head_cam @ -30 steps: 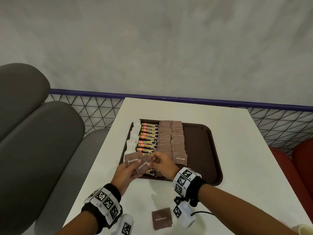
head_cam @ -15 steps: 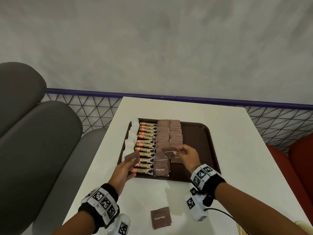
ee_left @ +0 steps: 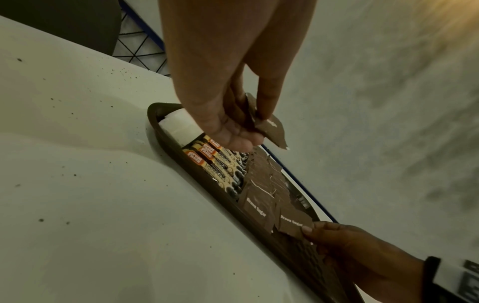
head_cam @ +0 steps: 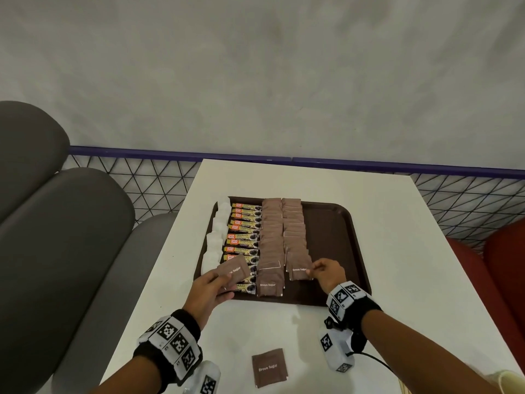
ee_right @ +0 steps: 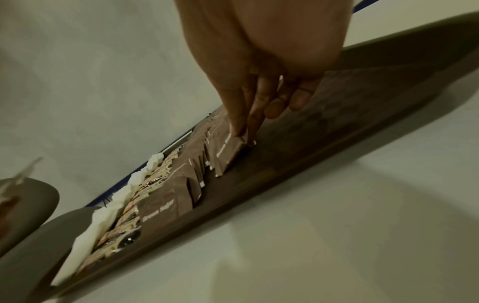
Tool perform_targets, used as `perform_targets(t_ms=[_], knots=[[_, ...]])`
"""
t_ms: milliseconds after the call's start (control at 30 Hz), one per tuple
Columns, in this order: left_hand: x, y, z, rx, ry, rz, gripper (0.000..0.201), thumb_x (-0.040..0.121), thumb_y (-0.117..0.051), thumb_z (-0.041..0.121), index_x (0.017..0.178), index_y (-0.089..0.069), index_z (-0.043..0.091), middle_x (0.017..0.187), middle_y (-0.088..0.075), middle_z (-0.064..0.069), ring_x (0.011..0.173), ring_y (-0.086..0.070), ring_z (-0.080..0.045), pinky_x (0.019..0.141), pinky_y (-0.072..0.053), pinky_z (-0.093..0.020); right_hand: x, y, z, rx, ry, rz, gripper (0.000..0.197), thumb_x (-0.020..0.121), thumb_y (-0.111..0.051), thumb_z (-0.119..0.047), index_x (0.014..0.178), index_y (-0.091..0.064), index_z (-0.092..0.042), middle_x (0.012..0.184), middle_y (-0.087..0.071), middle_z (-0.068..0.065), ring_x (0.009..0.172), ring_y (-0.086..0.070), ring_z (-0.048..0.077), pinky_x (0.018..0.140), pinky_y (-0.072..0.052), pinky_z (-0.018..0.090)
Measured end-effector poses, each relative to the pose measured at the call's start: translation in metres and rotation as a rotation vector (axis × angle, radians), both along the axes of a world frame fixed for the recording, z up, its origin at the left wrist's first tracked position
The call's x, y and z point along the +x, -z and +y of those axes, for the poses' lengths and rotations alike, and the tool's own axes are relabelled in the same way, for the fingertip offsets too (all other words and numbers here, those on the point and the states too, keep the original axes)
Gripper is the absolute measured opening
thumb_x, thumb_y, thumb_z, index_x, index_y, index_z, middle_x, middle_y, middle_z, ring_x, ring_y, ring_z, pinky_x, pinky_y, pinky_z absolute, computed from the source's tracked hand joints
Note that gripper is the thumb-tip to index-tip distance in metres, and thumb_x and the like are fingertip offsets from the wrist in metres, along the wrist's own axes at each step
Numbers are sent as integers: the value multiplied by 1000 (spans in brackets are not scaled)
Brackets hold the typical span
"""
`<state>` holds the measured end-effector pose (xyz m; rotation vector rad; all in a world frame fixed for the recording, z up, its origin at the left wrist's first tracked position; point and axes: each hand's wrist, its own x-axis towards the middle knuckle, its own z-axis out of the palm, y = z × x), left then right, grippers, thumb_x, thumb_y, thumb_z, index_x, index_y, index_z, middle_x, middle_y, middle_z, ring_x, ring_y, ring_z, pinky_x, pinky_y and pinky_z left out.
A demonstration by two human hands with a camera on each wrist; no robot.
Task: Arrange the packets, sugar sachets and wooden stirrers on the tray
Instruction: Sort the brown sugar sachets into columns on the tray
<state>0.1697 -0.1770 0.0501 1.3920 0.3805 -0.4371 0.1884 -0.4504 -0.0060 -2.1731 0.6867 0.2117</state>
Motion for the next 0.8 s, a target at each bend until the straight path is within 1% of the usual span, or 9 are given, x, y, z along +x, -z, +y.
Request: perform_targets(t_ms=[67,133,200,367,467,567,667,733,800], knots=[[0,-1,-1,-6,7,1,13,93,-51,5,91,-62,12,96,-64,-8,86,-62,-22,80,-51,-33,4,3,3,-47,36,33,22,76,-73,-16,69,-53,-23,88,-63,5,90,-61,24,83,-47,31],[0,-1,0,-8,11,0,12,93,-52,6,91,-62,11,96,-64,-7,86,-62,-20,81,-51,-33,5,3,7,-106,58,86,14,78,-71,-24,88,-60,-21,102,-64,6,101,-60,27,88,-46,33],[0,1,1,-10,15,7,11,92,-53,6,93,-63,10,98,-64,-7,87,-62,-21,81,-51,-32,6,7,10,-174,46,134,24,81,-66,-31,104,-62,-23,111,-64,6,106,-58,27,90,-43,33],[1,4,-1,-29,22,23,15,92,-52,4,103,-62,2,96,-66,-11,84,-63,-22,82,-51,-33,8,7,15,-226,-4,147,18,83,-62,-28,101,-64,-27,110,-66,4,110,-55,24,98,-32,34],[2,6,-1,-34,28,21,12,91,-54,3,97,-64,0,97,-65,-15,83,-63,-23,83,-51,-35,3,3,13,-245,-2,94,29,83,-63,-31,111,-58,-25,111,-65,2,114,-49,23,98,-31,36],[2,7,0,-8,46,5,12,90,-56,4,96,-66,1,94,-65,-16,84,-64,-24,79,-54,-32,-3,-7,19,-239,40,-48,40,82,-64,-35,117,-51,-20,111,-62,1,113,-46,23,97,-32,37],[1,6,-1,21,51,-17,15,90,-57,7,101,-67,3,98,-68,-14,87,-64,-23,74,-54,-28,-6,-17,35,-152,20,-175,34,82,-64,-34,111,-55,-20,108,-60,1,110,-47,22,96,-35,37],[0,5,-2,42,59,-46,21,90,-58,9,107,-67,4,103,-68,-12,92,-63,-21,73,-53,-26,-8,-20,49,-11,-64,-254,27,82,-66,-32,105,-59,-21,99,-60,0,104,-50,20,95,-41,39],[-1,2,-4,40,72,-78,23,90,-57,8,110,-67,7,105,-68,-9,94,-62,-19,75,-51,-27,-13,-27,64,191,-186,-339,23,82,-67,-25,104,-63,-19,88,-57,-2,91,-54,14,87,-48,31]])
